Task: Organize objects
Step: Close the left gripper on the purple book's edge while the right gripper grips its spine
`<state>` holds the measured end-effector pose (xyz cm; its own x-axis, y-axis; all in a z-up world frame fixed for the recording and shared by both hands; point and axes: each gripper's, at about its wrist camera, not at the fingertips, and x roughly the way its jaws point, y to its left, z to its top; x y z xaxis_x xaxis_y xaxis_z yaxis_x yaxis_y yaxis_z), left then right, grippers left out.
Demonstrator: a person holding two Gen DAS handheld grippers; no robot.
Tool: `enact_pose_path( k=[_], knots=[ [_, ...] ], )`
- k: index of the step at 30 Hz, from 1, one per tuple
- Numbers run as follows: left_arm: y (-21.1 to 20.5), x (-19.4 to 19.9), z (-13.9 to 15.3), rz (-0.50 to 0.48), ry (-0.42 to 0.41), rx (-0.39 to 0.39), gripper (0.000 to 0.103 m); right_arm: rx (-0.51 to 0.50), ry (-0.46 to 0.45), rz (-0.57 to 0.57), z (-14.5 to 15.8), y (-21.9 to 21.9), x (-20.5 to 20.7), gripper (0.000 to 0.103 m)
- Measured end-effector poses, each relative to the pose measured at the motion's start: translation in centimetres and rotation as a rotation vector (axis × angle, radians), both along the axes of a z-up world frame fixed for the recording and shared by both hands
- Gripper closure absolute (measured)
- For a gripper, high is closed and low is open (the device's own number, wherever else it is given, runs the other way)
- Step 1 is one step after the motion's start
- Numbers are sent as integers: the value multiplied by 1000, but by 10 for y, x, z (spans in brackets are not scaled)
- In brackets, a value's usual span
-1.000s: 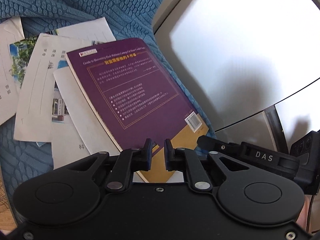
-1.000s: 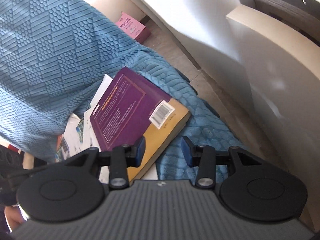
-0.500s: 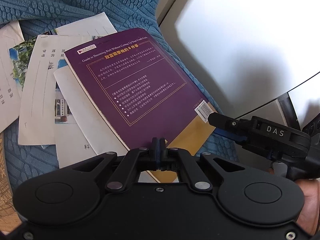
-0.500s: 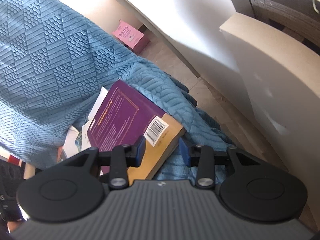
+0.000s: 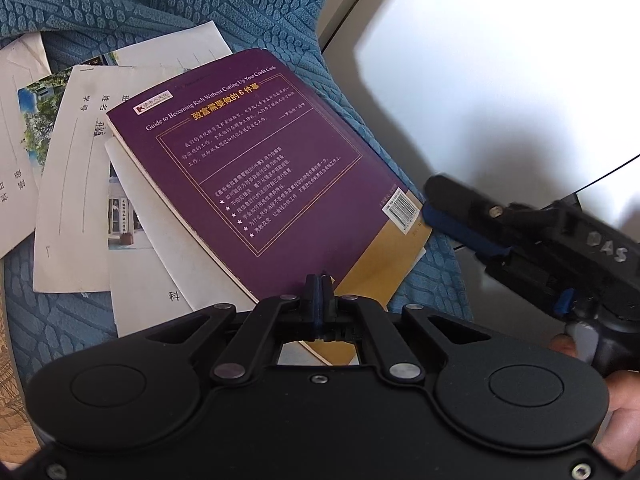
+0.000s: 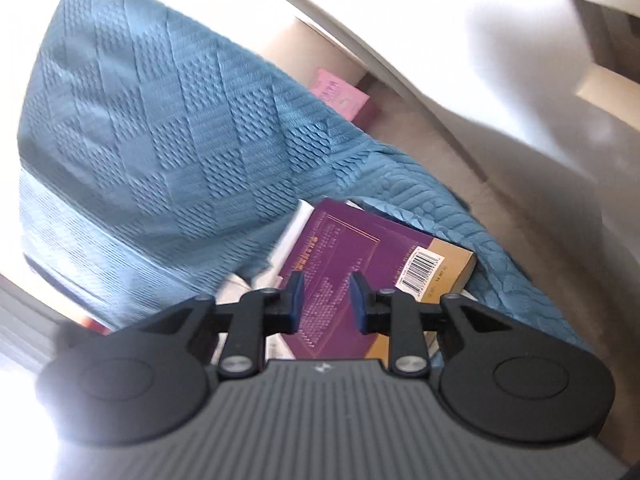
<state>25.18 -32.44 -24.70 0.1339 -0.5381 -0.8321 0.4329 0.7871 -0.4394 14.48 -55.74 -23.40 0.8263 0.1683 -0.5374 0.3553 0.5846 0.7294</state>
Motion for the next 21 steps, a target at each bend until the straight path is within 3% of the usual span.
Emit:
enact_pose_path(
  k=[7, 17, 21],
  knots=[
    [5, 2, -2, 16, 14, -25, 102, 16, 148, -137, -6, -10, -12, 73],
    [9, 4, -4, 17, 19, -47, 100, 83, 201, -295, -29, -25, -7, 70],
    [12, 8, -8, 23, 33, -64, 100, 41, 197, -283, -27, -19, 2, 65]
  ],
)
